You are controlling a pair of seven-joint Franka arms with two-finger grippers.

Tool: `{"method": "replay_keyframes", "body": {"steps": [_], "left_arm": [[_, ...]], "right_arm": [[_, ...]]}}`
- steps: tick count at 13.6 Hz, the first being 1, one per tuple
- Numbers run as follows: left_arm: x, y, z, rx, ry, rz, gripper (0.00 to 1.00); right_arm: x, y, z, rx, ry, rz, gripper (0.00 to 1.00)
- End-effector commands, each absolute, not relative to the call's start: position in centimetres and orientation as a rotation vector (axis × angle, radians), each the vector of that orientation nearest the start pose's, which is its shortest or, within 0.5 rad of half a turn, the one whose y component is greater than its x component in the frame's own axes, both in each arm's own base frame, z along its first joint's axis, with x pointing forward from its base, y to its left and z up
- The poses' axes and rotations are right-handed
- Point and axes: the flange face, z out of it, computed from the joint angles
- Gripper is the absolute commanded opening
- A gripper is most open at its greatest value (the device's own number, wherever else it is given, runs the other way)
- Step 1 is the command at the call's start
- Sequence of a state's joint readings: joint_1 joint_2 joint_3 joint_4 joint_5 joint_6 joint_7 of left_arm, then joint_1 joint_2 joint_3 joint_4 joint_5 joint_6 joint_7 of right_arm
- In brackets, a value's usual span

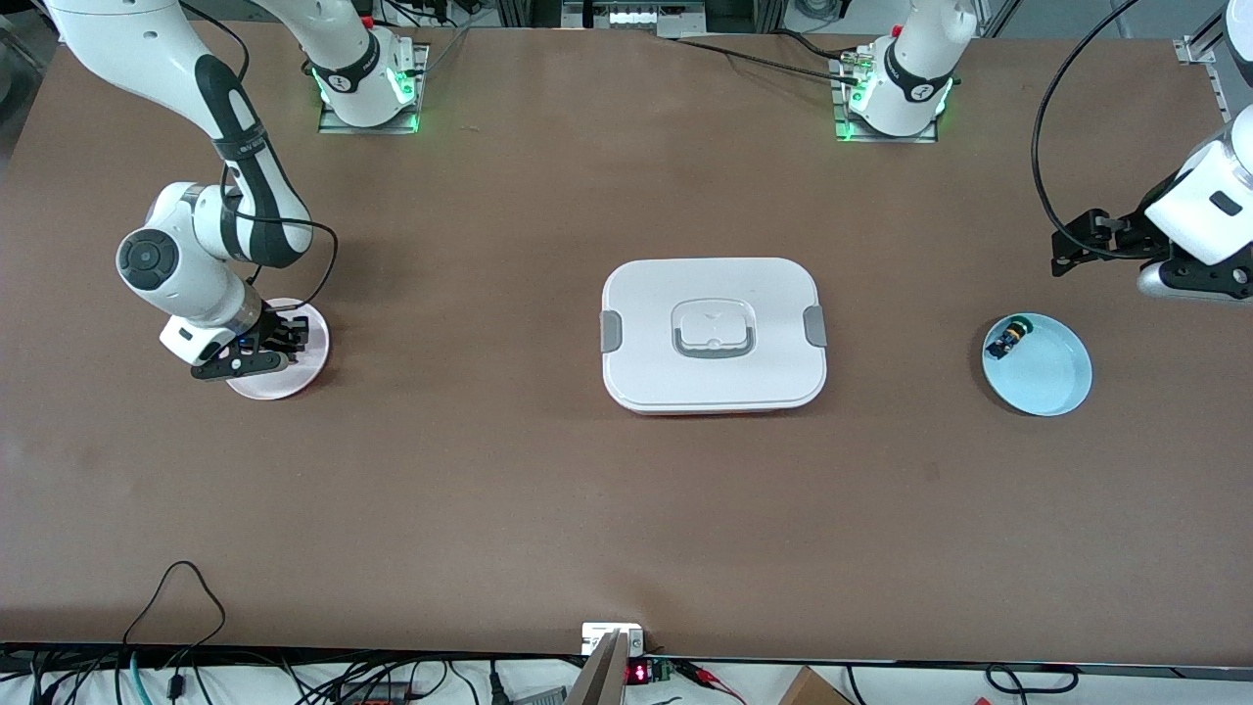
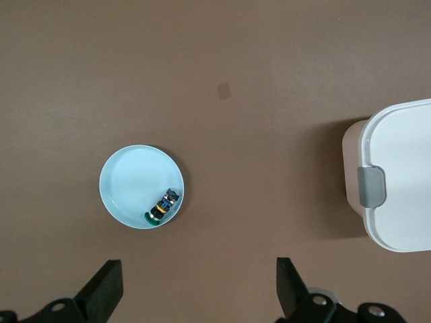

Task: Transfer orange switch to right arm and place

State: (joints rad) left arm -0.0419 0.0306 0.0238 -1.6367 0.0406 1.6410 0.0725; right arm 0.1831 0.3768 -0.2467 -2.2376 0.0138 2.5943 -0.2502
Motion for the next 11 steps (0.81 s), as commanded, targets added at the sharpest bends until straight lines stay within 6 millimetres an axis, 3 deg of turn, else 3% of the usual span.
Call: {"method": "replay_keyframes", "body": {"steps": [1, 4, 7, 8, 10, 11], "left_arm": [[56.2, -1.3, 59.2, -3.109, 0.141, 0.046, 1.00], [56.3, -1.4, 59.3, -3.109, 0.143, 0.044, 1.00], [56.2, -1.1, 59.2, -3.109, 0.136, 0.058, 1.00], [56.1, -1.0, 59.3, -3.109, 0.134, 0.053, 1.00], [56.1, -0.9, 59.3, -3.109, 0.129, 0.058, 1.00], [56.1, -0.9, 59.3, -3.109, 0.131, 0.056, 1.00]], "right_arm": [[54.6, -2.8, 24.1, -3.185, -0.353, 0.037, 1.00], [56.1, -2.0, 31.3, -3.161, -0.359, 0.026, 1.00], [57.6, -1.8, 39.2, -3.153, -0.363, -0.110, 1.00], [57.1, -1.3, 41.9, -3.140, -0.360, -0.158, 1.00], [56.5, 2.2, 47.7, -3.115, -0.446, -0.154, 1.00], [56.9, 2.7, 50.9, -3.117, -0.436, -0.099, 1.00]]}}
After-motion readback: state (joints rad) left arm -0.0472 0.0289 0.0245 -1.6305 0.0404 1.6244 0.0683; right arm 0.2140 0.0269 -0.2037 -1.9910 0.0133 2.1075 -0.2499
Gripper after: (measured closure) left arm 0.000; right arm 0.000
